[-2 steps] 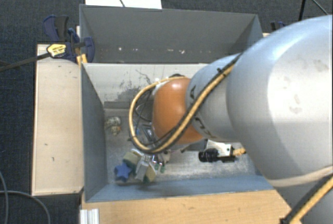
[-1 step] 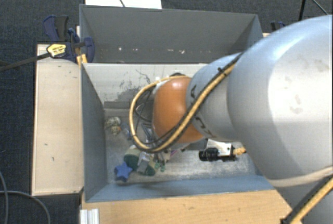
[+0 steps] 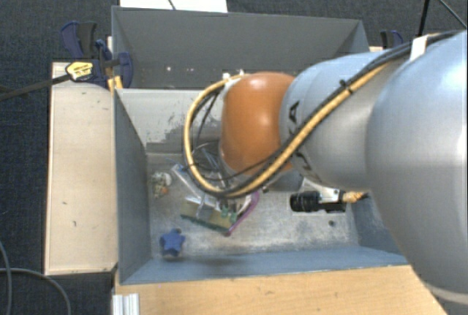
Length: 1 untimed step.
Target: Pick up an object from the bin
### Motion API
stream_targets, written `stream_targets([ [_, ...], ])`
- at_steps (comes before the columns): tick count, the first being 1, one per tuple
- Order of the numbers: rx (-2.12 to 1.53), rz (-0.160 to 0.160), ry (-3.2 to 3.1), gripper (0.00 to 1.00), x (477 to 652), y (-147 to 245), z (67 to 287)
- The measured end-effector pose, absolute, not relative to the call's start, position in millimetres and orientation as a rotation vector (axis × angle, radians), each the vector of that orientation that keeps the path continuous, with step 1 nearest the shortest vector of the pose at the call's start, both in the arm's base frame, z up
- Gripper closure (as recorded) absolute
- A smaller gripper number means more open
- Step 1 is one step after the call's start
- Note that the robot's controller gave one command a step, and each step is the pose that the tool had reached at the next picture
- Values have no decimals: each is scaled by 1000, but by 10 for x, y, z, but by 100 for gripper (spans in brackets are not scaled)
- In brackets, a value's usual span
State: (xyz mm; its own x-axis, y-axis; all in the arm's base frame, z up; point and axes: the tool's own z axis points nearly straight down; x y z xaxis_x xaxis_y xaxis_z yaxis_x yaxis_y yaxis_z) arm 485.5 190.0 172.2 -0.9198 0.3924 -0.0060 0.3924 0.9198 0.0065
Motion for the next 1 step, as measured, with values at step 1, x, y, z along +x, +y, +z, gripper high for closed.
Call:
stream_targets([
  [1,616,7,3074,100,4847,1907,2345],
])
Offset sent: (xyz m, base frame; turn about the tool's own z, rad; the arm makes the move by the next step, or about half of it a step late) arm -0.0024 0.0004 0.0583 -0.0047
